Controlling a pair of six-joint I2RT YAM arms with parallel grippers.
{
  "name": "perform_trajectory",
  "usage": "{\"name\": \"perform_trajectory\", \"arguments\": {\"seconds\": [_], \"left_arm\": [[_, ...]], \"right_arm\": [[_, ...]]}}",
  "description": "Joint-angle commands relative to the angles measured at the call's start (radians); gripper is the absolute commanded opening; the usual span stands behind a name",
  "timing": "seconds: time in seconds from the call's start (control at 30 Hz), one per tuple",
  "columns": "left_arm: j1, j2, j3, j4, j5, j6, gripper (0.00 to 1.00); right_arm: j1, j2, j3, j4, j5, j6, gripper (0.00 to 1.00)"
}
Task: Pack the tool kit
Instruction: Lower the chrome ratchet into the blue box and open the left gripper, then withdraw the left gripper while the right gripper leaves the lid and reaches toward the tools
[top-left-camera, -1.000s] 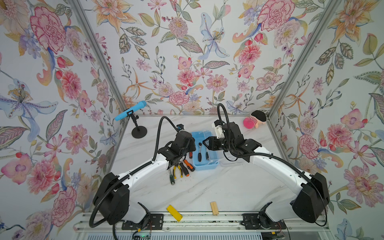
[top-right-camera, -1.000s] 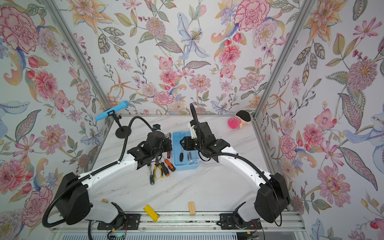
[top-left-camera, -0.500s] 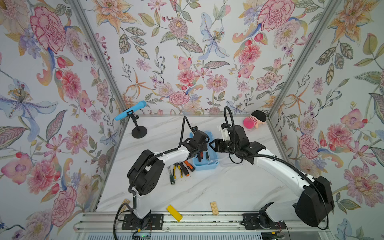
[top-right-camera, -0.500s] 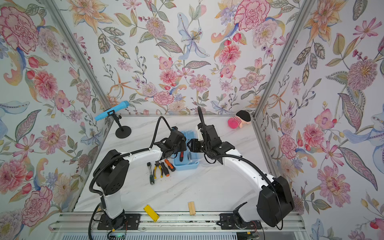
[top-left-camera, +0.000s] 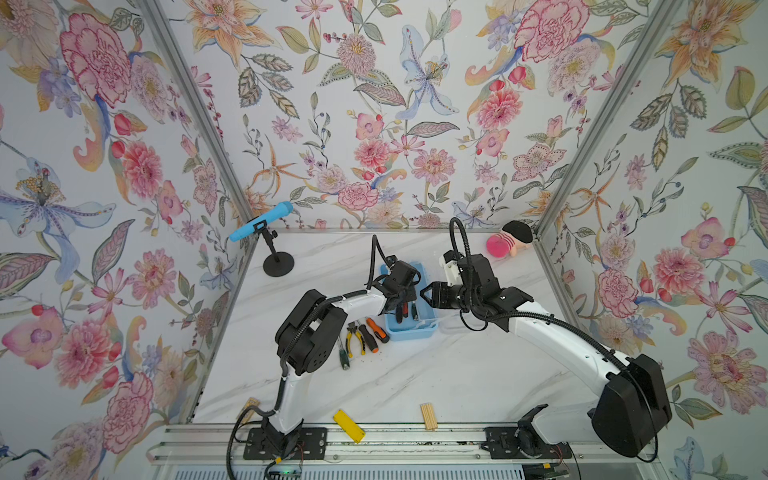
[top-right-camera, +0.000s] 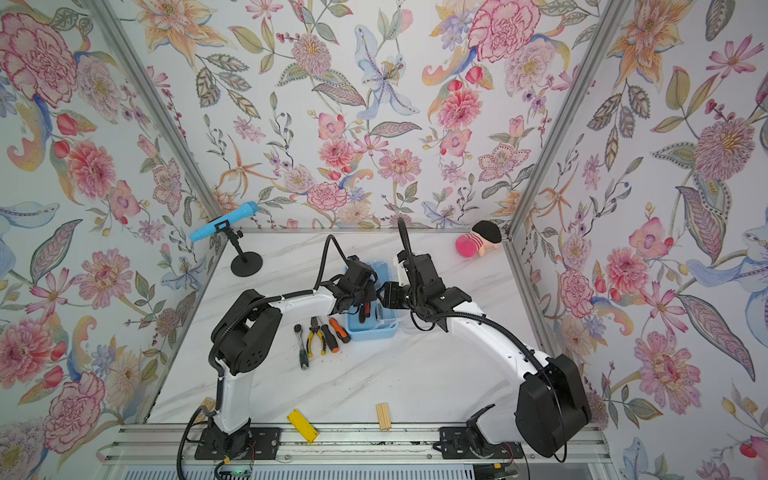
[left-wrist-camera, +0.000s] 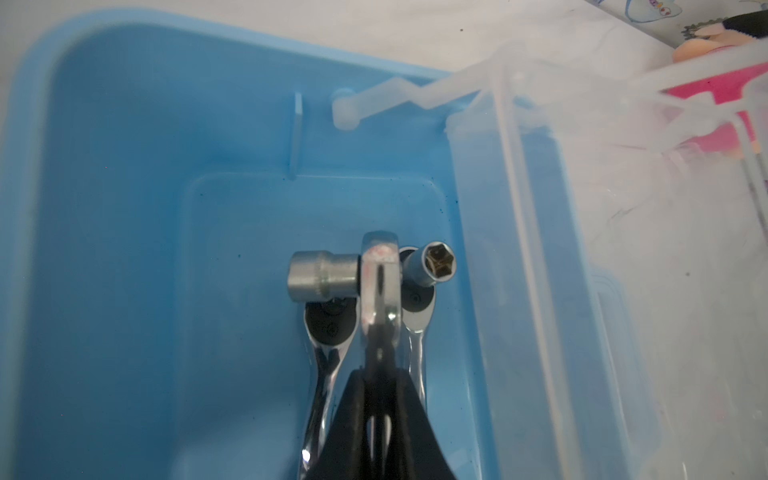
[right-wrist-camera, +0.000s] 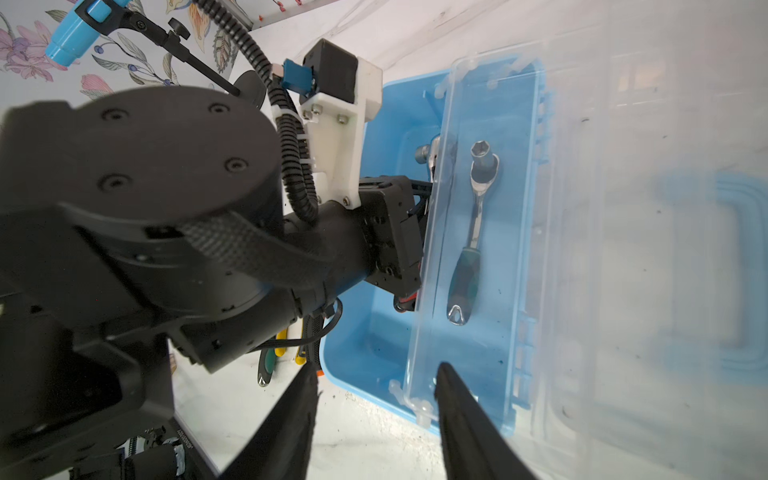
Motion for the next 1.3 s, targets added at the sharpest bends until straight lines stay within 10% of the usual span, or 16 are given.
{"name": "perform_trajectory", "arguments": {"seconds": [0.0, 0.23, 0.4, 0.63, 1.27], "left_arm": [[0.008, 0.028, 0.058, -0.015, -0.002, 0.006, 0.00], [0.010, 0.084, 0.127, -0.052, 0.009, 0.008, 0.01], [0.013, 0.072, 0.133, -0.062, 0.008, 0.024, 0.28], [0.028, -0.024, 0.090, -0.038, 0.019, 0.034, 0.30], [0.099, -1.015, -0.790, 0.062, -0.155, -0.075, 0.41]], "right_arm": [[-0.007, 0.015, 0.011, 0.021, -0.015, 0.000, 0.48], [-0.006, 0.031, 0.030, 0.016, -0.023, -0.001, 0.48], [-0.005, 0.023, 0.040, 0.004, -0.016, -0.007, 0.48], [0.006, 0.019, 0.070, -0.026, 0.001, -0.022, 0.47], [0.320, 0.195, 0.293, -0.164, 0.198, -0.092, 0.60]]}}
